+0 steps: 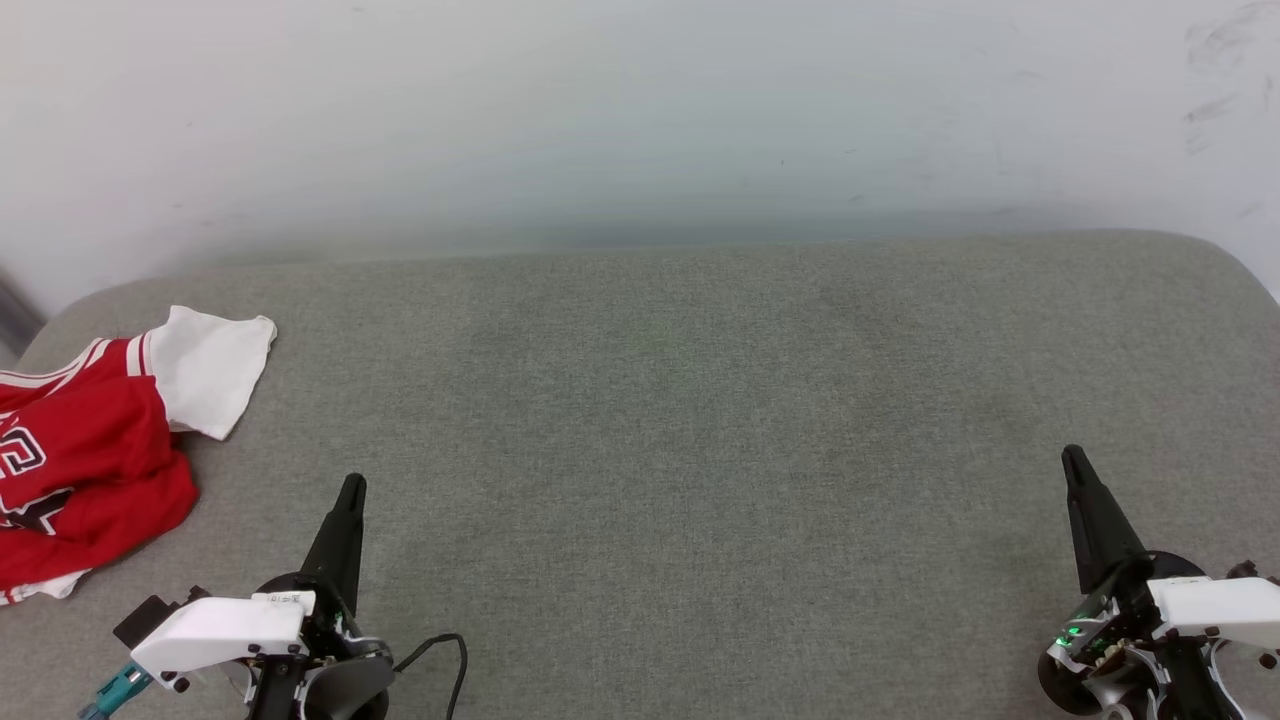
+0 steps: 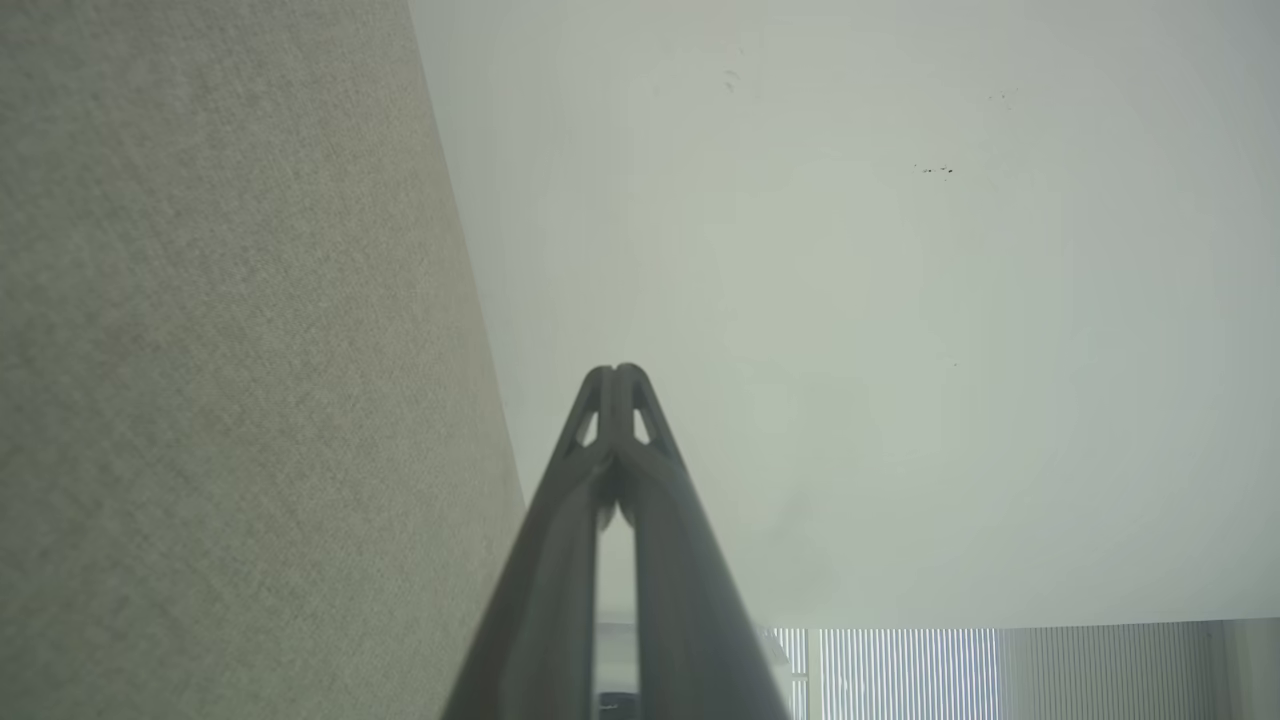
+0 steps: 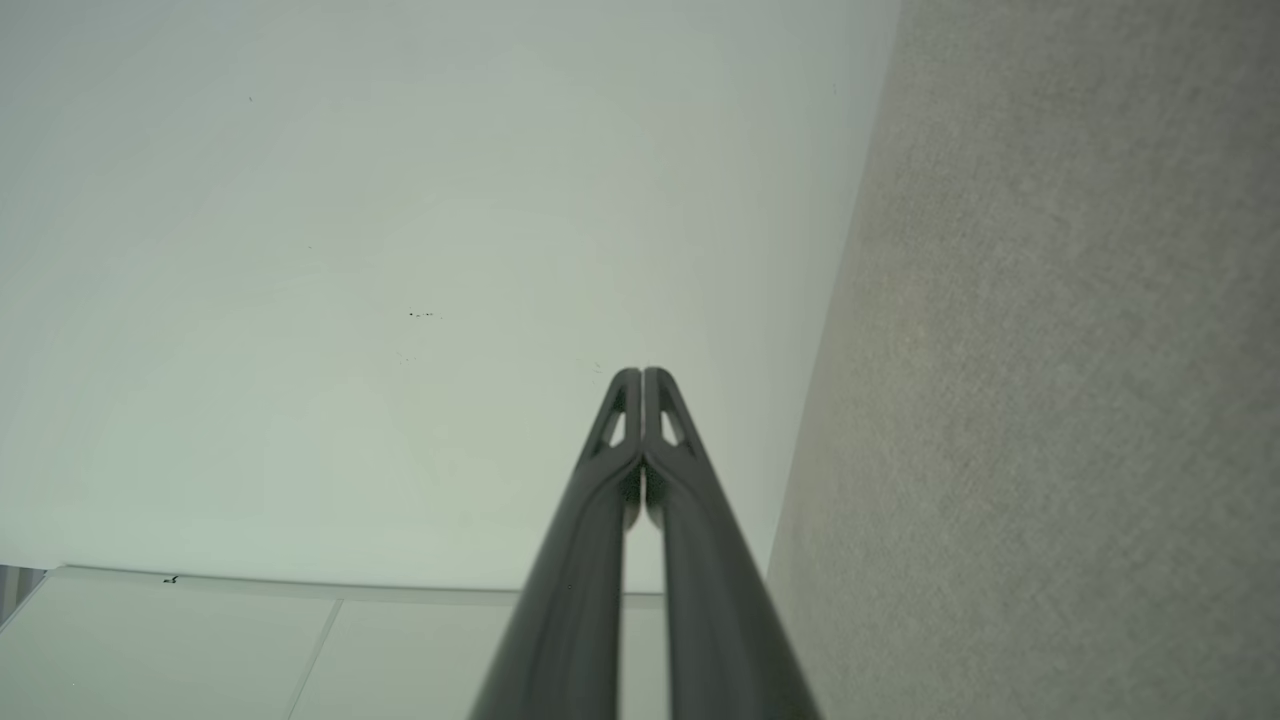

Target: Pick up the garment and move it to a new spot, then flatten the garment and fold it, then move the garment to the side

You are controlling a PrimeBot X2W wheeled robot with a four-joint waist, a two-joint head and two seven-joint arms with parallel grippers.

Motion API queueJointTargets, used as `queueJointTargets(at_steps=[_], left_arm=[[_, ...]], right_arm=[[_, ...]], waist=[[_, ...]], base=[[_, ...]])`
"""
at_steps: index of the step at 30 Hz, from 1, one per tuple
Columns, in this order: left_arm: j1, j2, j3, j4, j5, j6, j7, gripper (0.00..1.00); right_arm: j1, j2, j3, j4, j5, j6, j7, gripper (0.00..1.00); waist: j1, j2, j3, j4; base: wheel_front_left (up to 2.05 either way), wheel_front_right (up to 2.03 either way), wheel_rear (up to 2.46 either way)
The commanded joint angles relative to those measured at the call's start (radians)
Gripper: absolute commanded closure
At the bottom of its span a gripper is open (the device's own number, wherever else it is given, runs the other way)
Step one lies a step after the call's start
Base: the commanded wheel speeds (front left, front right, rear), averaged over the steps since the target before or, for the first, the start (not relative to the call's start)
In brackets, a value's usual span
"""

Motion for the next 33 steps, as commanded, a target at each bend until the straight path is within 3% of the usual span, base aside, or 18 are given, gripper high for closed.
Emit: queueJointTargets(at_steps=[1,29,30,33], left_arm=[[-0.008,-0.001,0.004,0.000,0.002,-0.002,0.002,1.00],[-0.008,-0.001,0.003,0.000,0.002,-0.002,0.002,1.00],[0.000,0.000,0.000,0.000,0.000,0.000,0.000,0.00],[0.013,-0.002,-0.005,0.016,0.001,0.000,-0.002,0.00]], right_arm=[[-0.014,0.003,0.000,0.001,-0.005,0.000,0.001,1.00],[-0.014,0.003,0.001,0.001,-0.004,0.000,0.001,1.00],[0.000,0.000,0.000,0.000,0.000,0.000,0.000,0.00],[0.015,0.001,0.002,0.018,-0.001,0.000,-0.002,0.00]], waist=[[0.0000,0.0000,0.000,0.000],[0.0000,0.0000,0.000,0.000],[0.0000,0.0000,0.000,0.000],[0.0001,0.0000,0.000,0.000]], base=[[0.00,0.00,0.00],[0.00,0.00,0.00],[0.00,0.00,0.00],[0.00,0.00,0.00]])
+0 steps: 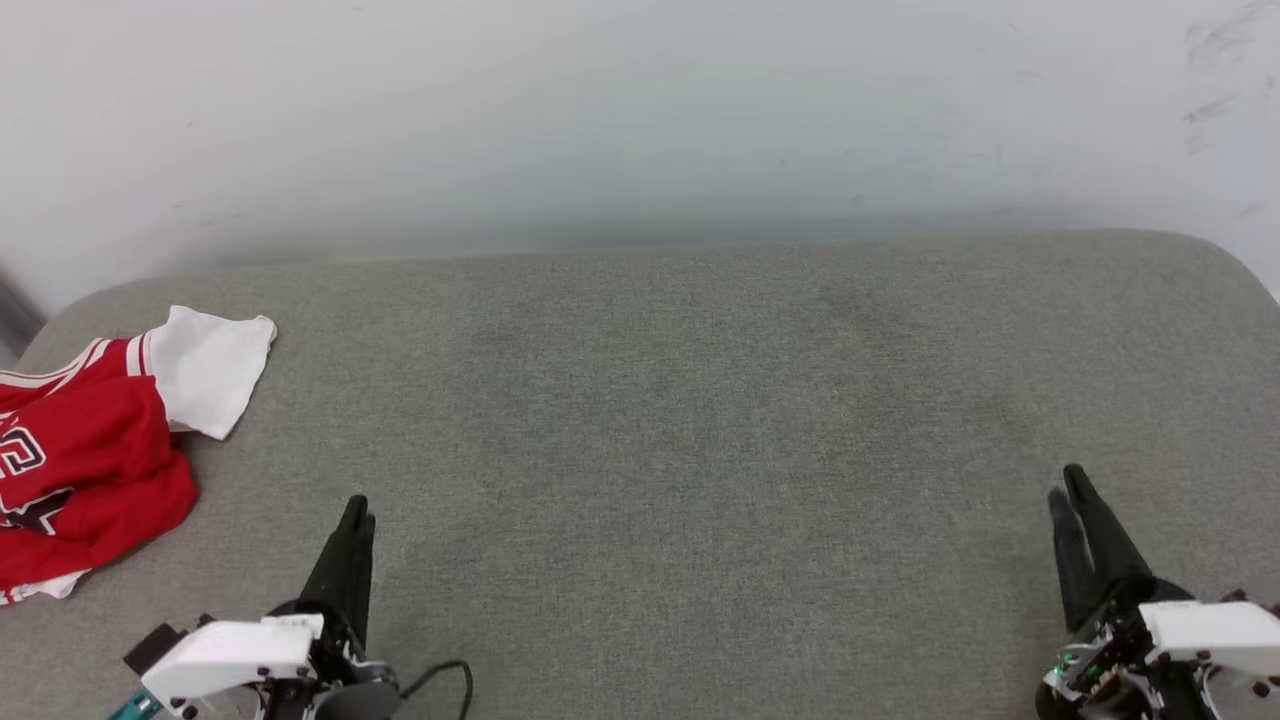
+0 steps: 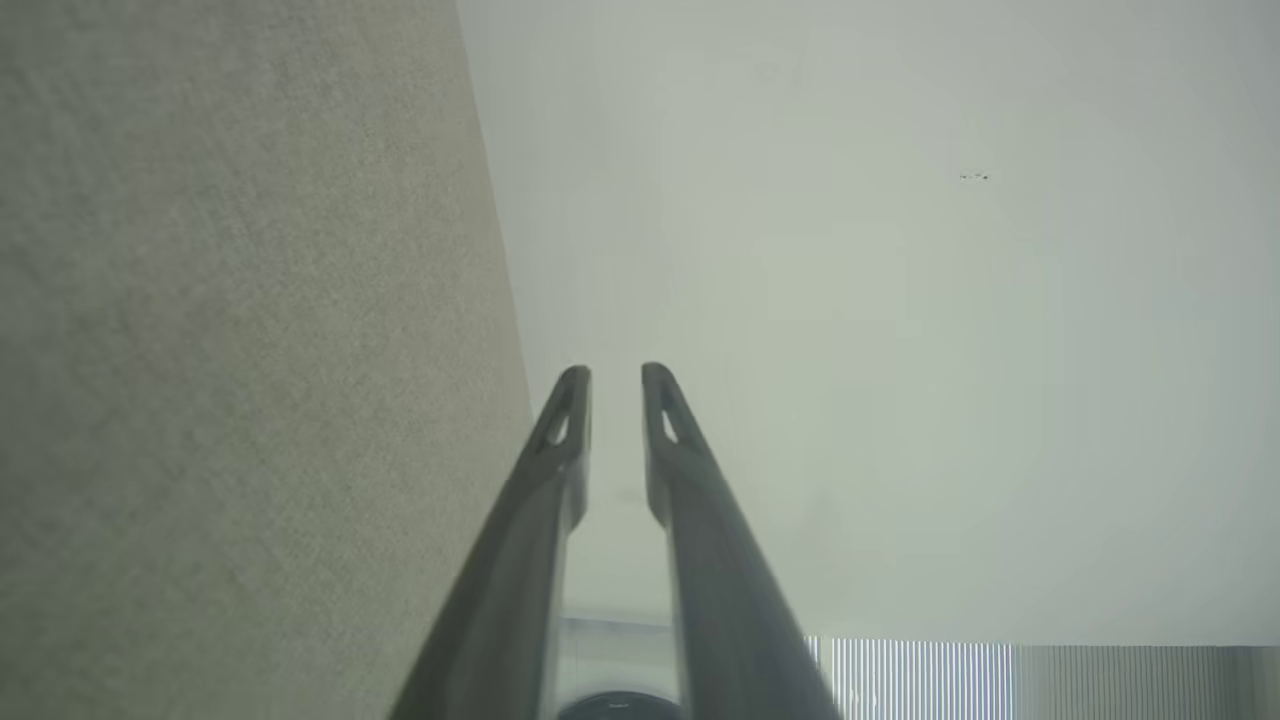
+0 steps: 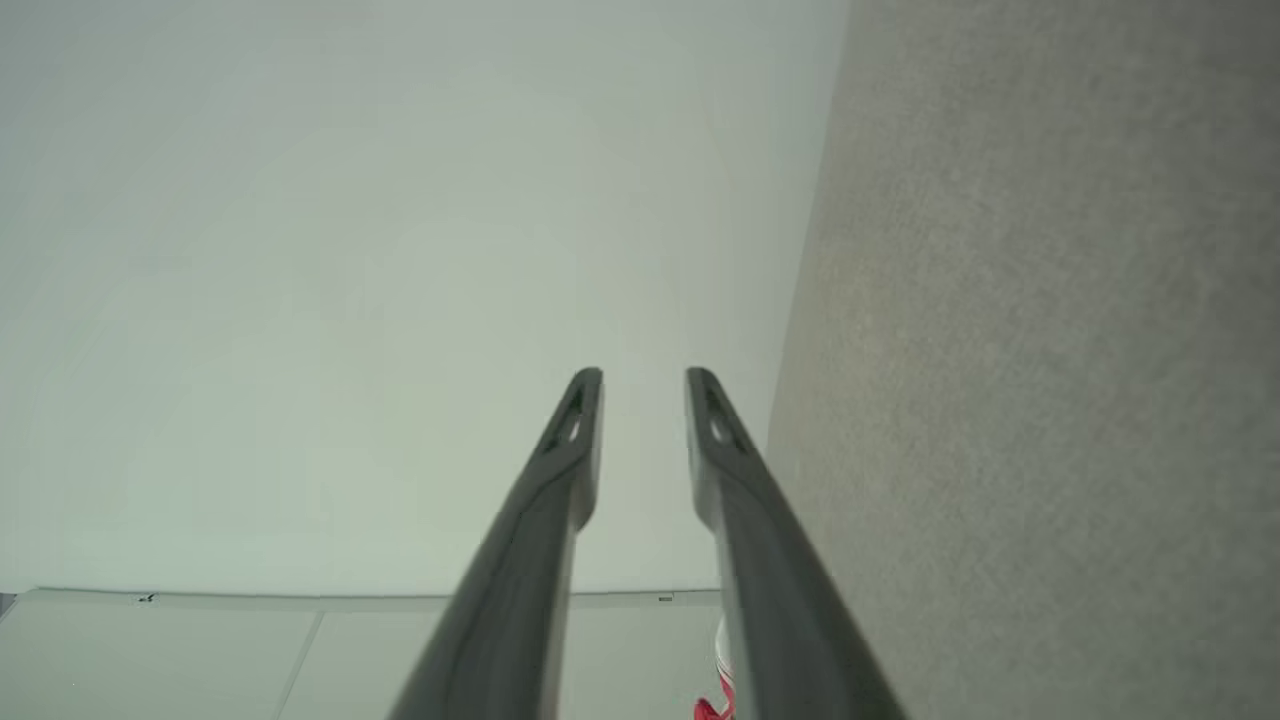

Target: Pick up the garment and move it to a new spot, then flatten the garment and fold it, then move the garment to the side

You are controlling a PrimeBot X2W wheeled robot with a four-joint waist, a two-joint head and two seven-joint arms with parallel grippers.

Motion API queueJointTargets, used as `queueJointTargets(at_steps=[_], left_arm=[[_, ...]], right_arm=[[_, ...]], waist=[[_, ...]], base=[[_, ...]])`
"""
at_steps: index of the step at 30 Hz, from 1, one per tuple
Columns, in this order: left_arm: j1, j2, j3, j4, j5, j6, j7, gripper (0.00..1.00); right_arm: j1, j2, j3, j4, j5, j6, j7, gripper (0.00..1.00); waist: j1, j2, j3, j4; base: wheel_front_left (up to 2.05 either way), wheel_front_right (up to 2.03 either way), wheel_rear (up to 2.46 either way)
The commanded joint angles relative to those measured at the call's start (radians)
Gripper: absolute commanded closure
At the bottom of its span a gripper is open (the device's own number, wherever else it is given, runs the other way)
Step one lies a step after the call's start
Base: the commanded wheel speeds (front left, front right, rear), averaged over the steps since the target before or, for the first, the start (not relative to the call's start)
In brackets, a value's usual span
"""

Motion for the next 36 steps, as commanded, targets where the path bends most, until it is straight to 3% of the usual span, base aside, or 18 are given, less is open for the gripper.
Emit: queueJointTargets(at_steps=[1,10,19,36], left_arm=[[-0.002,0.000,-0.003,-0.010,0.004,0.000,-0.007,0.00],[0.016,0.001,0.005,-0.047,0.077,0.002,-0.053,0.00],[0.021,0.001,0.008,-0.106,0.223,0.042,-0.090,0.00],[0.058,0.001,-0.042,-0.209,0.586,0.149,-0.158,0.00]], right_arm=[[-0.002,0.000,0.004,-0.005,-0.005,0.000,-0.007,0.00],[0.010,0.000,0.005,-0.017,-0.079,0.000,-0.053,0.00],[0.015,0.000,-0.011,-0.068,-0.239,0.000,-0.090,0.00],[0.050,0.000,0.035,-0.206,-0.661,0.000,-0.158,0.00]], waist=[[0.0000,0.0000,0.000,0.000],[0.0000,0.0000,0.001,-0.001],[0.0000,0.0000,0.003,-0.001],[0.0000,0.0000,0.004,0.001]], base=[[0.00,0.00,0.00],[0.00,0.00,0.00],[0.00,0.00,0.00],[0.00,0.00,0.00]])
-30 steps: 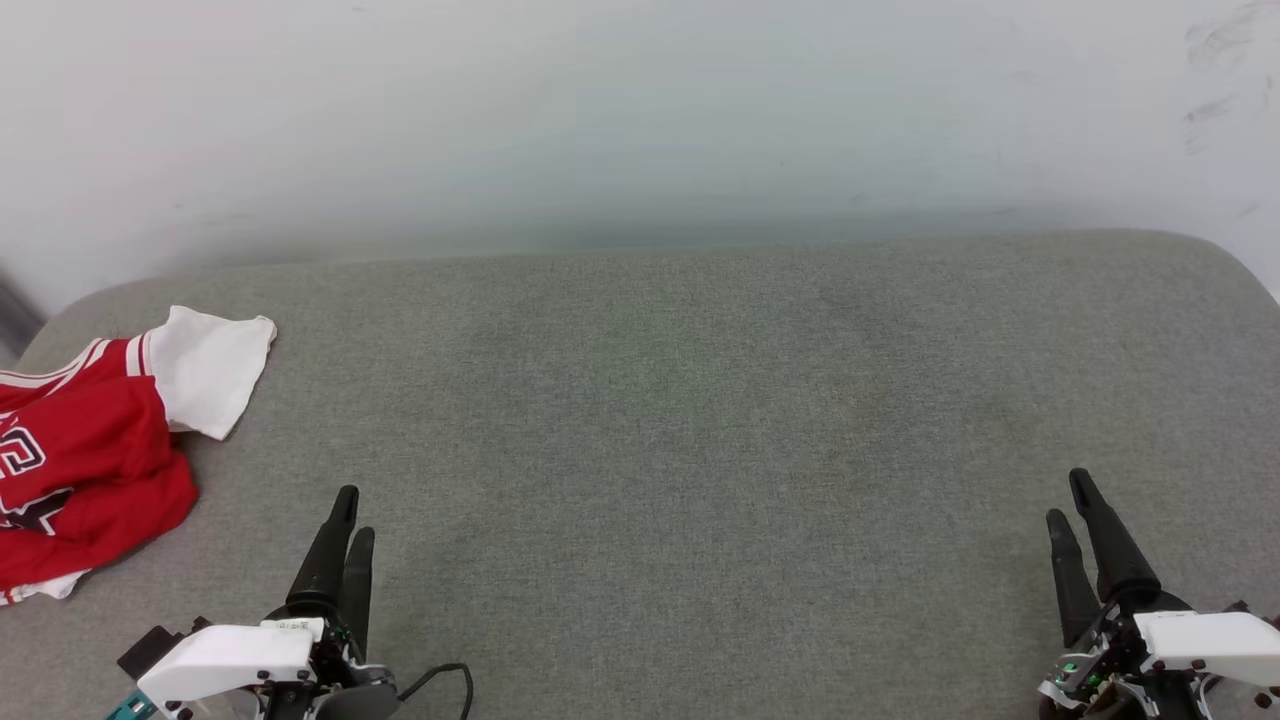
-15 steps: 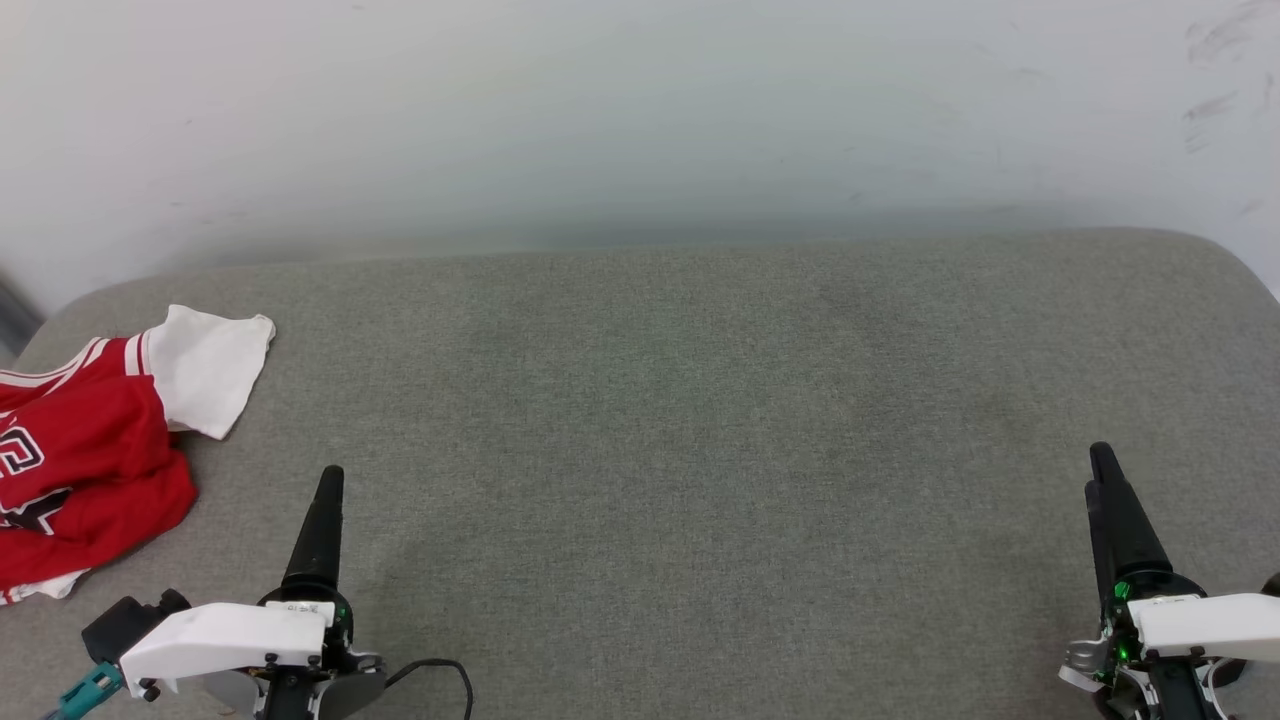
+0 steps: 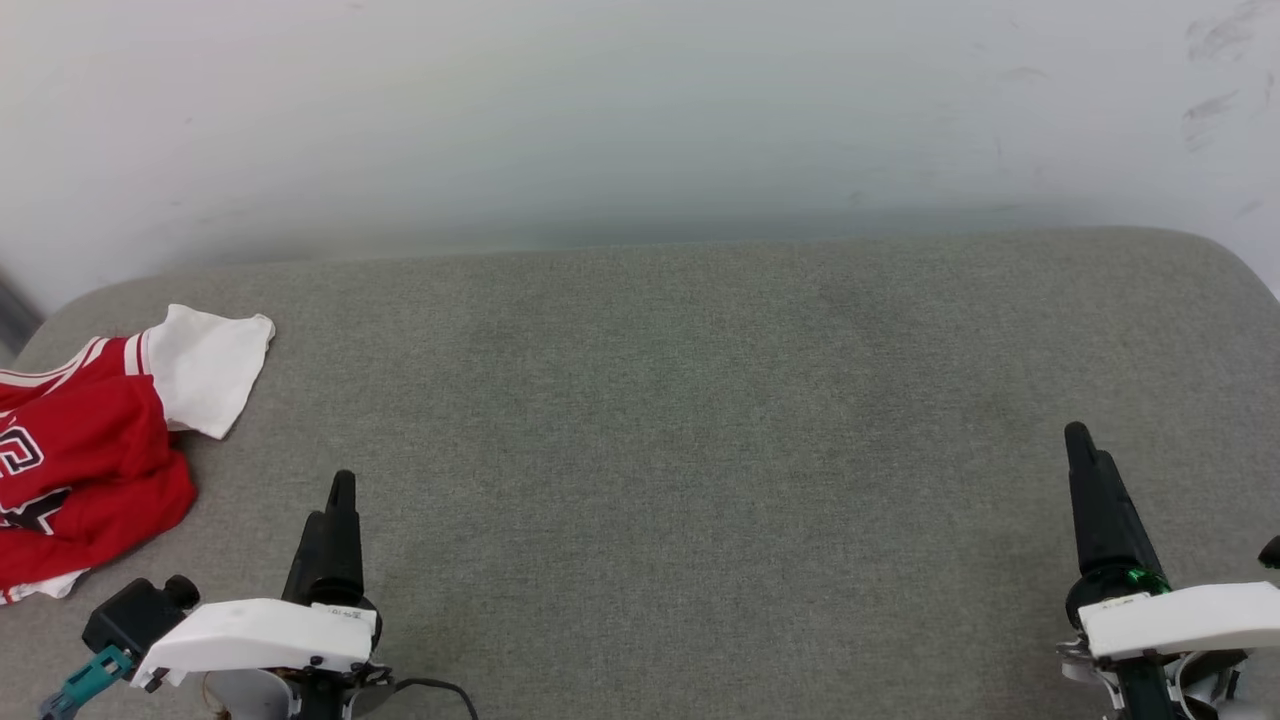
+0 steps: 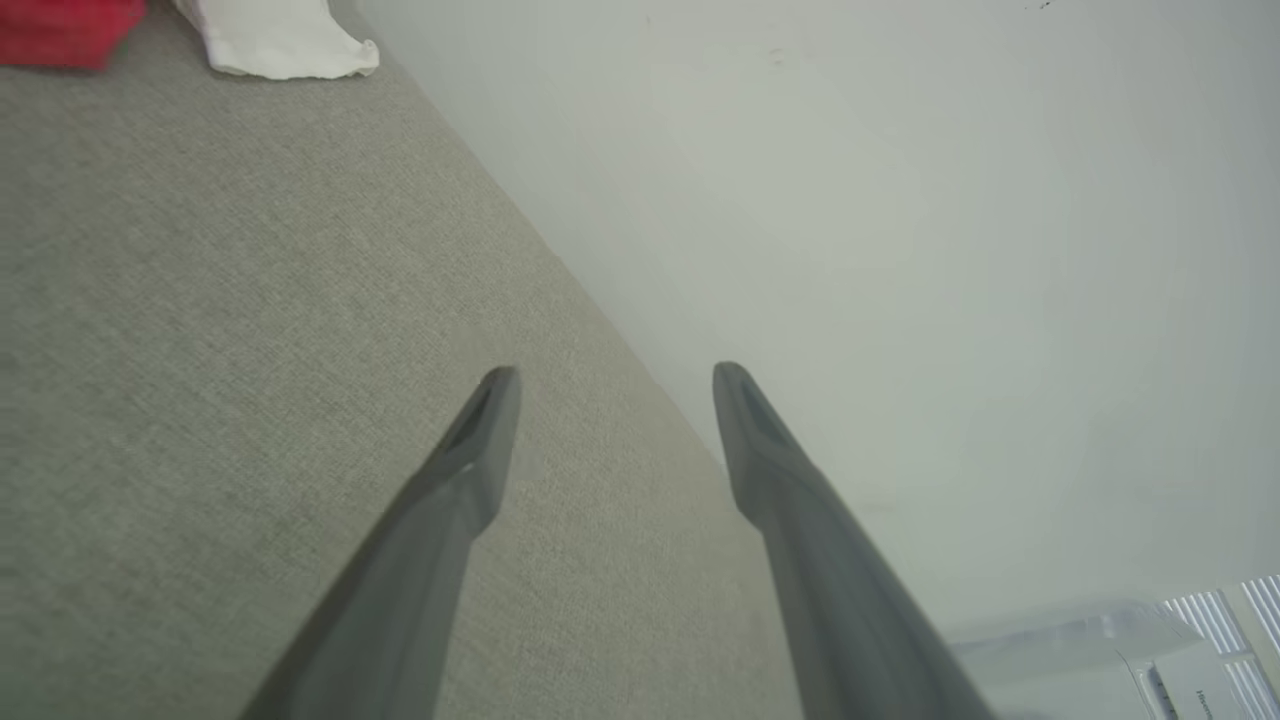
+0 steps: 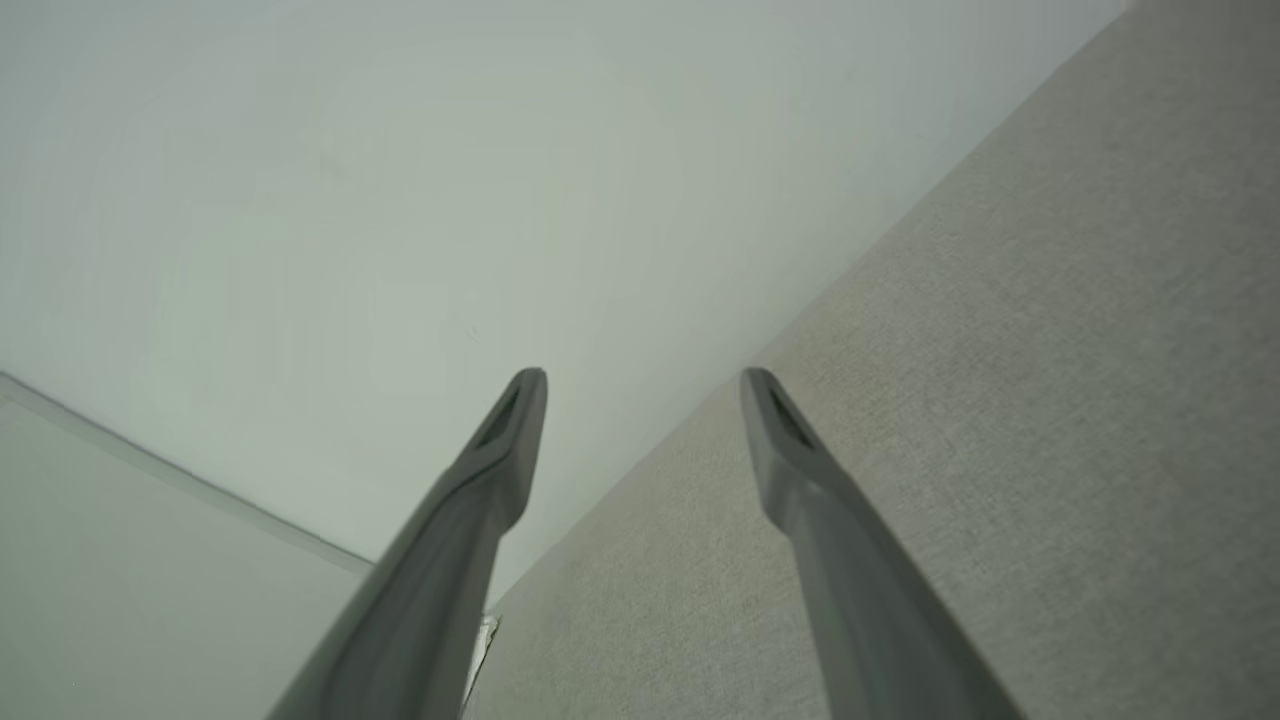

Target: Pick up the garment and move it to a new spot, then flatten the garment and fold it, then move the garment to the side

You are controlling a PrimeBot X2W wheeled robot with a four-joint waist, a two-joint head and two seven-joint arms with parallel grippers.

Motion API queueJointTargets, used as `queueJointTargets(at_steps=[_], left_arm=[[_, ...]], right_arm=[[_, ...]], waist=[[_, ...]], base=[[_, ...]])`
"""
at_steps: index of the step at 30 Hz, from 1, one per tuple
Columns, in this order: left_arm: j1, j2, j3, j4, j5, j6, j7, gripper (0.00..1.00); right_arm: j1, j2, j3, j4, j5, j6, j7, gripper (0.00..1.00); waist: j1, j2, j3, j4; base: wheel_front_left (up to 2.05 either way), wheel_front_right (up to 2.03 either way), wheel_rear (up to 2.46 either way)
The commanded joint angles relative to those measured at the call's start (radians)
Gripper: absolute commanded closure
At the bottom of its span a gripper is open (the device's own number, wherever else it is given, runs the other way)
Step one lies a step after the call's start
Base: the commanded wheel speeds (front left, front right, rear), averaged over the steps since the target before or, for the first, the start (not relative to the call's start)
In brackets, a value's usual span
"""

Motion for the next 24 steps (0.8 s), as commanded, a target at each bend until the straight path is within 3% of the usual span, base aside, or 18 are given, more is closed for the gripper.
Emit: queueJointTargets(at_steps=[1,8,24], left_arm=[[-0.004,0.003,-0.006,-0.027,0.040,0.007,-0.009,0.00],[0.017,0.003,-0.042,-0.053,0.206,0.038,-0.041,0.00],[0.048,0.003,-0.080,-0.084,0.430,0.055,-0.090,0.00]], right_arm=[[0.001,-0.002,0.007,-0.025,-0.044,0.000,-0.011,0.00],[0.026,-0.002,0.035,-0.035,-0.218,0.000,-0.042,0.00],[0.055,-0.002,0.051,-0.036,-0.440,0.000,-0.091,0.00]], waist=[[-0.0001,-0.0001,0.000,0.000],[-0.0001,-0.0001,0.000,0.001],[-0.0001,-0.0001,0.000,0.003]], base=[[0.00,0.00,0.00],[0.00,0.00,0.00],[0.00,0.00,0.00]])
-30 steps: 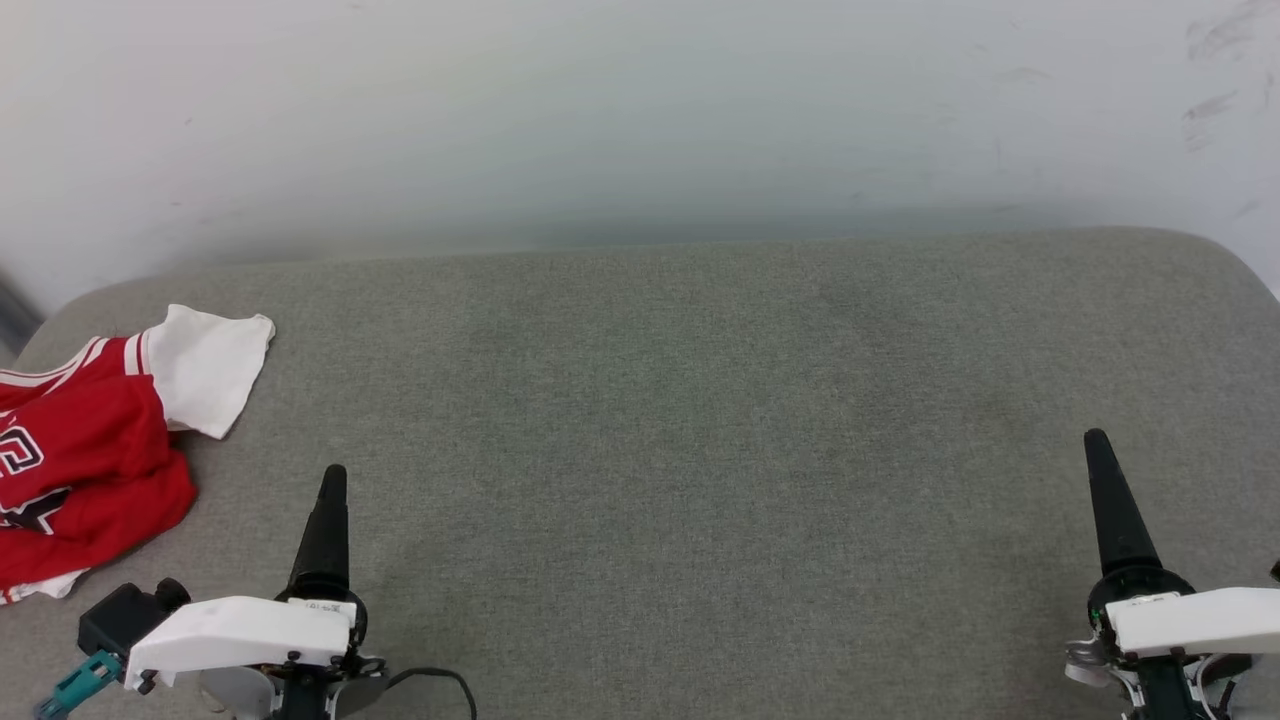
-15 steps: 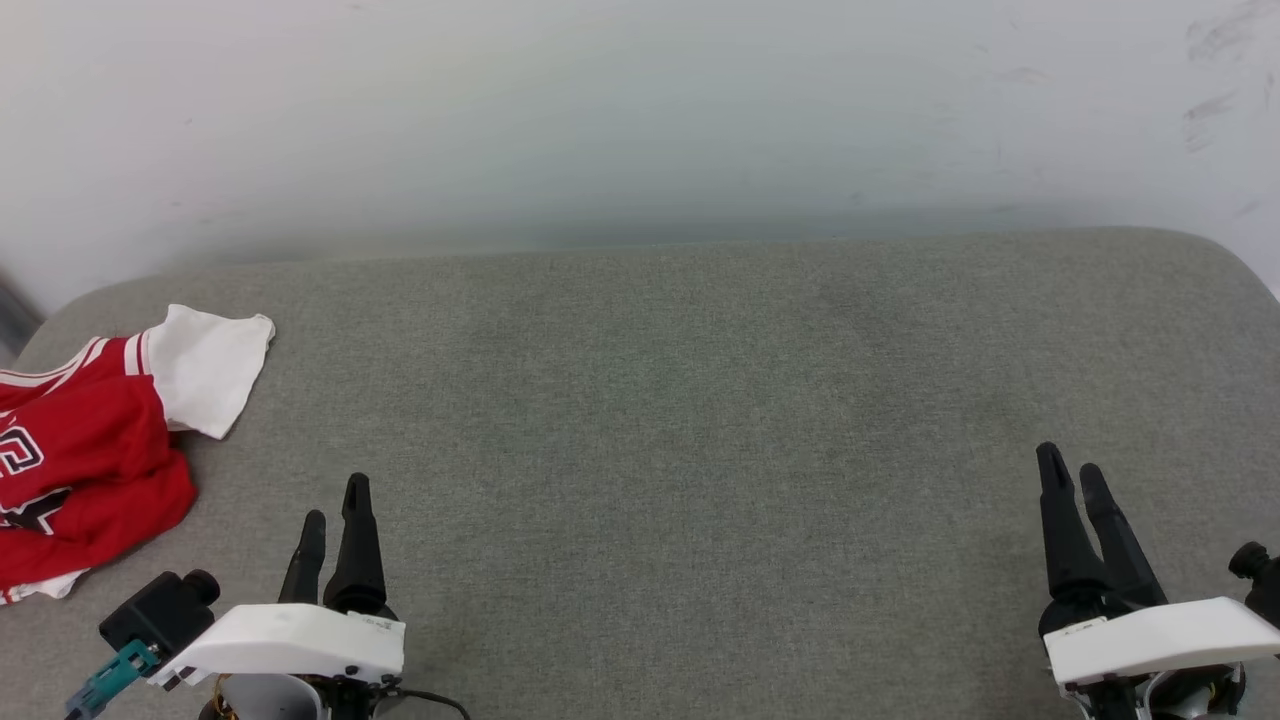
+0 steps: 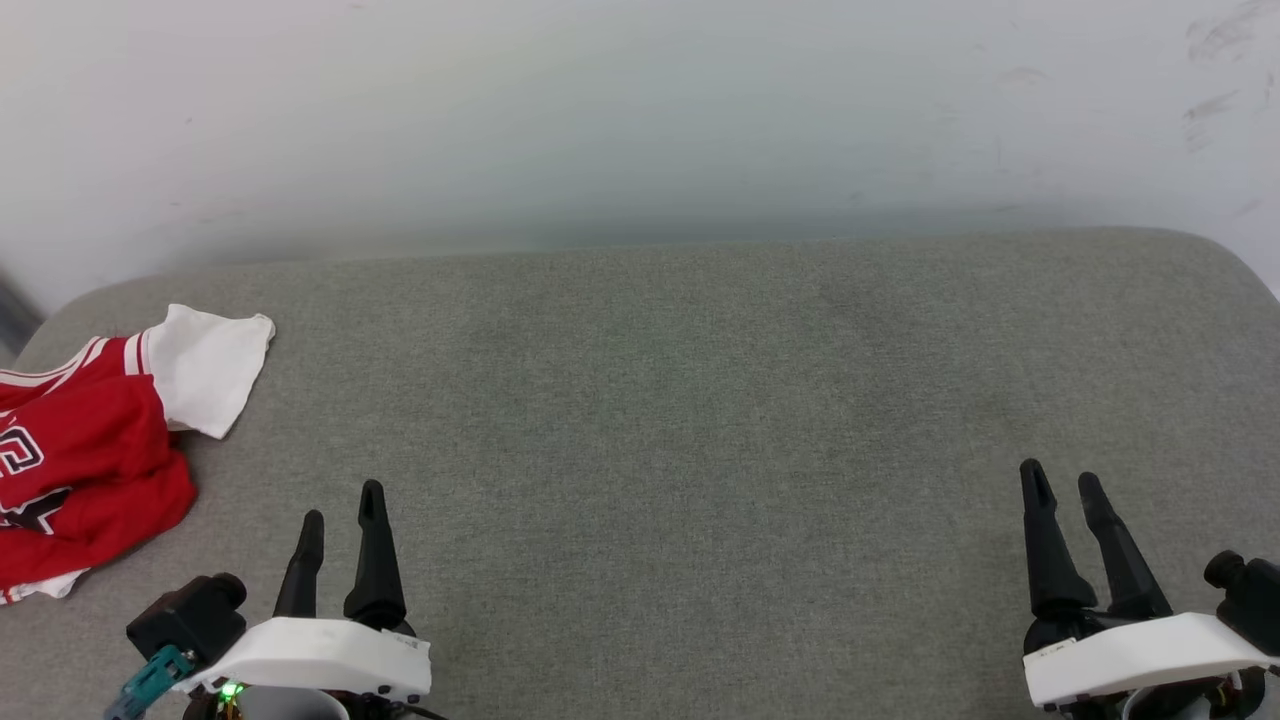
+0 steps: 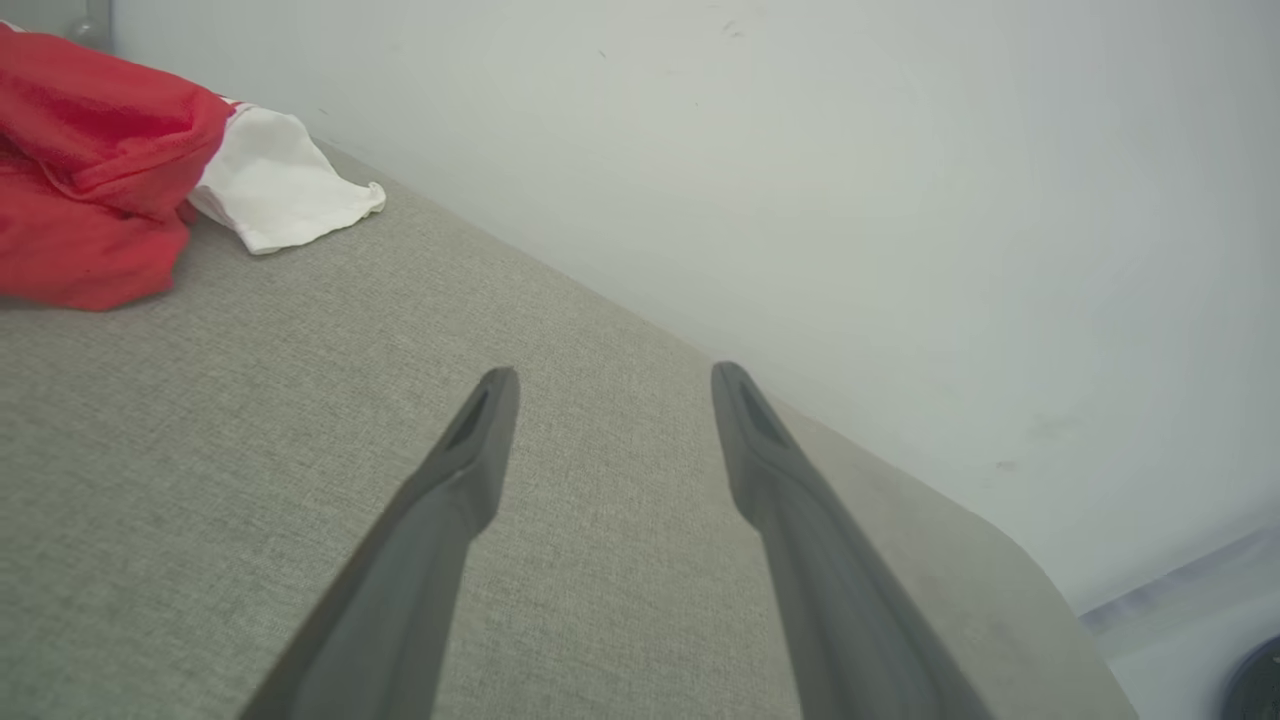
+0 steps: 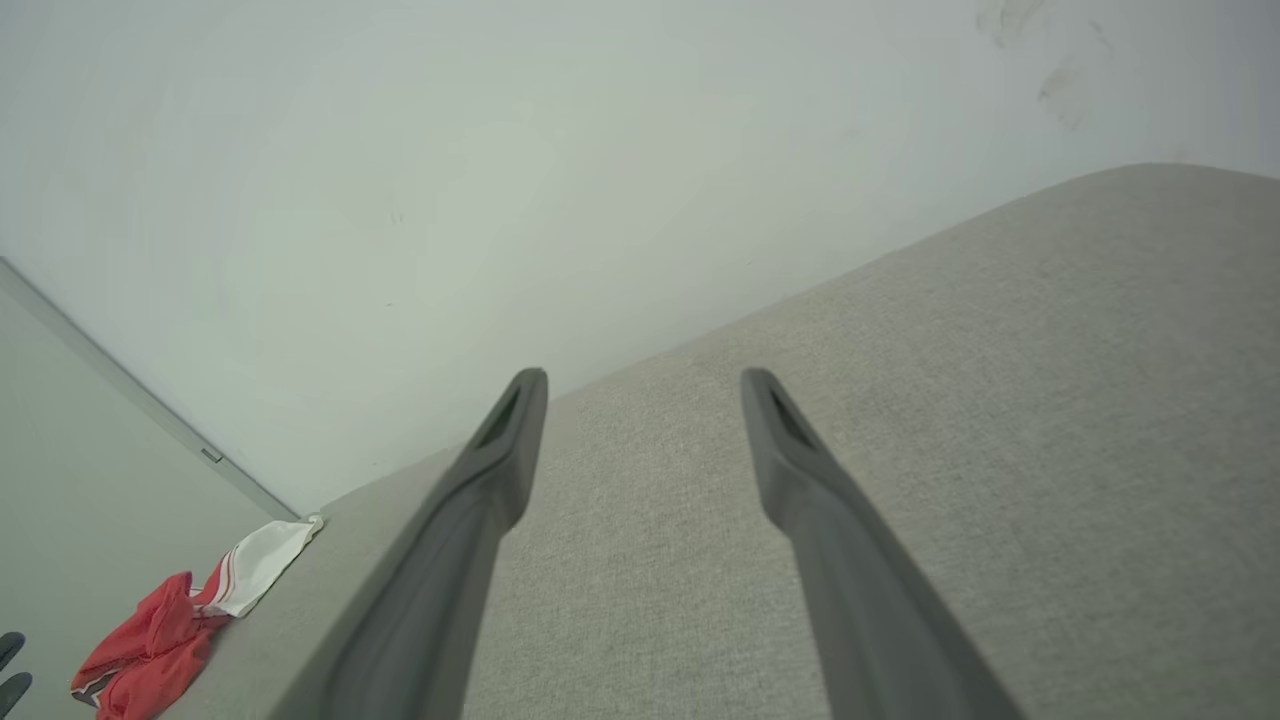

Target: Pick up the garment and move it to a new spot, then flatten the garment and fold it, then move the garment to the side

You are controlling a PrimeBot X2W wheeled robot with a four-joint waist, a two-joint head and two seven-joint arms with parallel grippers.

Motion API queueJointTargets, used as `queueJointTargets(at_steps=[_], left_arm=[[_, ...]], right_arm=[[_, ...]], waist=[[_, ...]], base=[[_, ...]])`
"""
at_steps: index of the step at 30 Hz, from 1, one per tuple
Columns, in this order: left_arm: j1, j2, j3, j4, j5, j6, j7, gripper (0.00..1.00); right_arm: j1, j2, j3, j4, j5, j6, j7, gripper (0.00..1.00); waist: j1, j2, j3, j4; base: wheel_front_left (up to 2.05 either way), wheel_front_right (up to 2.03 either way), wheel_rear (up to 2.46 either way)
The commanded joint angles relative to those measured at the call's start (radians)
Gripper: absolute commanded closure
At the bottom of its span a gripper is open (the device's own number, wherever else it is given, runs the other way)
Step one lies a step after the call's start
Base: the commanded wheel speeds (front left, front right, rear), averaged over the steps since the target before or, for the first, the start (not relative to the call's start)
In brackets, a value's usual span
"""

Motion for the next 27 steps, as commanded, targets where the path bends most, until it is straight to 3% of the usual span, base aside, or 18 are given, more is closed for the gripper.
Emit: queueJointTargets(at_steps=[1,27], left_arm=[[0.000,0.002,-0.006,-0.017,0.031,-0.001,-0.010,0.00],[0.043,0.002,-0.039,-0.022,0.287,-0.006,-0.076,0.00]], right_arm=[[-0.001,-0.002,0.001,-0.018,-0.032,0.000,-0.009,0.00],[0.044,-0.002,0.008,-0.043,-0.253,0.000,-0.076,0.00]], waist=[[-0.0001,0.0000,0.000,0.000],[-0.0001,0.0000,0.001,0.003]], base=[[0.00,0.00,0.00],[0.00,0.00,0.00]])
